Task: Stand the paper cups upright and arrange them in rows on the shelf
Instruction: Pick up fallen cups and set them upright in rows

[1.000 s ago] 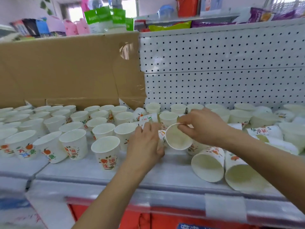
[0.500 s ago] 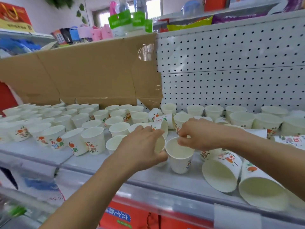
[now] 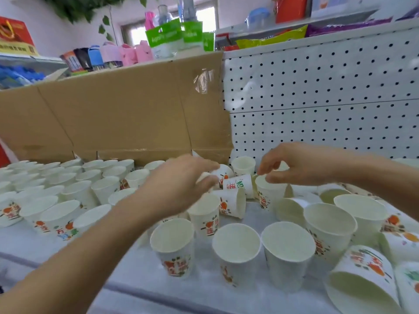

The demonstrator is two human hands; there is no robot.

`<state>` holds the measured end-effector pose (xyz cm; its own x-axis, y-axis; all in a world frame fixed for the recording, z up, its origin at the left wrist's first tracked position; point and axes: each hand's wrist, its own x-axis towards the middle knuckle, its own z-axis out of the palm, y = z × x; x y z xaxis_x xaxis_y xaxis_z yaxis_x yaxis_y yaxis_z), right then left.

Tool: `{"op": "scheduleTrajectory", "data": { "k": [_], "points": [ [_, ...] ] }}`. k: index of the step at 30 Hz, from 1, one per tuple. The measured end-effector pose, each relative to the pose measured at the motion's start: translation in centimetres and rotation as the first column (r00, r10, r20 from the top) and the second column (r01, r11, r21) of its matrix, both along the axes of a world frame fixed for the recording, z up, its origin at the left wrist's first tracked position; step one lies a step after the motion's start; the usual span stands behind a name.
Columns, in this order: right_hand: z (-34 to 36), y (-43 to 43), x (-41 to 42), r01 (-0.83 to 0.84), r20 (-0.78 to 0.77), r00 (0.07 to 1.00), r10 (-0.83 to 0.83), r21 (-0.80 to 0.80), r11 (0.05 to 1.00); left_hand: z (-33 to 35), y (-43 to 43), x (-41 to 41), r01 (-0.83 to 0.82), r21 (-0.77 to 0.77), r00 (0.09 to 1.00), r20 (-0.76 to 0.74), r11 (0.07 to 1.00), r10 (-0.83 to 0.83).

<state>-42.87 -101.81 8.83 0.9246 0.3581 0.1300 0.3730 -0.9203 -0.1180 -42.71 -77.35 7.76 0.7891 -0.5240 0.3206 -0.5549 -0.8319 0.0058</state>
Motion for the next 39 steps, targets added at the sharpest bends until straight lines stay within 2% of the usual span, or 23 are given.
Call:
{"op": "scheduleTrajectory", "data": {
  "k": [2, 5, 8, 14, 17, 19, 22, 24, 27, 29, 31, 33, 36, 39],
  "points": [
    [-0.4, 1.1, 1.8, -0.014, 0.019, 1.0, 0.015, -0.057, 0.998, 0.1, 1.2, 4.1, -0.017, 0.12, 1.0, -0.016, 0.993, 0.019],
    [-1.6, 2.6, 4.8, 0.02, 0.041, 0.999, -0.011, -0.224, 0.974, -1.5, 2.1, 8.7, -0.022, 0.275, 0.989, -0.135, 0.961, 0.061],
    [-2.9, 3.4, 7.5, 0.123, 0.118, 0.989, -0.087, -0.355, 0.927, -2.9, 2.6, 10.8, 0.018, 0.32, 0.989, -0.142, 0.947, 0.029],
    [-4.0, 4.6, 9.1, 0.226, 0.068, 0.974, -0.216, -0.263, 0.938, -3.7, 4.4, 12.1, 0.035, 0.542, 0.994, 0.069, 0.84, -0.087],
    [-4.3, 4.9, 9.3, 0.282, 0.034, 0.959, -0.281, -0.167, 0.945, -3.3, 5.2, 11.9, 0.012, 0.596, 0.995, 0.07, 0.803, -0.067],
    [-4.4, 5.2, 9.4, 0.334, -0.027, 0.941, -0.337, -0.086, 0.939, -2.3, 5.1, 11.2, 0.037, 0.534, 0.999, -0.018, 0.845, -0.033],
    [-4.6, 5.5, 9.7, 0.383, -0.039, 0.923, -0.383, -0.021, 0.924, -0.1, 4.3, 10.3, 0.087, 0.229, 0.98, -0.193, 0.97, -0.042],
    [-5.0, 5.8, 9.9, 0.4, -0.053, 0.916, -0.398, 0.028, 0.916, 0.8, 2.9, 10.9, 0.123, 0.095, 0.971, -0.218, 0.988, -0.099],
    [-5.4, 5.6, 10.2, 0.411, -0.109, 0.911, -0.398, 0.161, 0.897, 0.7, 0.1, 13.3, 0.149, 0.085, 0.958, -0.258, 0.985, -0.123],
    [-5.1, 5.2, 9.9, 0.373, -0.108, 0.927, -0.358, 0.223, 0.9, -0.1, -1.5, 15.4, 0.134, 0.122, 0.948, -0.304, 0.983, -0.092],
    [-4.6, 4.6, 9.2, 0.262, -0.024, 0.965, -0.262, 0.171, 0.95, -0.9, -2.7, 17.4, 0.119, 0.163, 0.926, -0.374, 0.979, -0.051],
    [-4.2, 4.1, 8.3, 0.129, 0.072, 0.989, -0.131, 0.024, 0.991, -1.4, -3.4, 18.8, 0.121, 0.199, 0.904, -0.426, 0.973, -0.026],
    [-4.0, 3.6, 7.4, -0.022, 0.177, 0.983, 0.055, -0.185, 0.982, -2.0, -4.1, 20.1, 0.137, 0.274, 0.908, -0.42, 0.952, -0.009],
    [-4.8, 3.2, 7.7, -0.167, 0.387, 0.853, 0.35, -0.433, 0.886, -2.3, -4.6, 20.8, 0.149, 0.341, 0.919, -0.395, 0.928, -0.002]
  ]
}}
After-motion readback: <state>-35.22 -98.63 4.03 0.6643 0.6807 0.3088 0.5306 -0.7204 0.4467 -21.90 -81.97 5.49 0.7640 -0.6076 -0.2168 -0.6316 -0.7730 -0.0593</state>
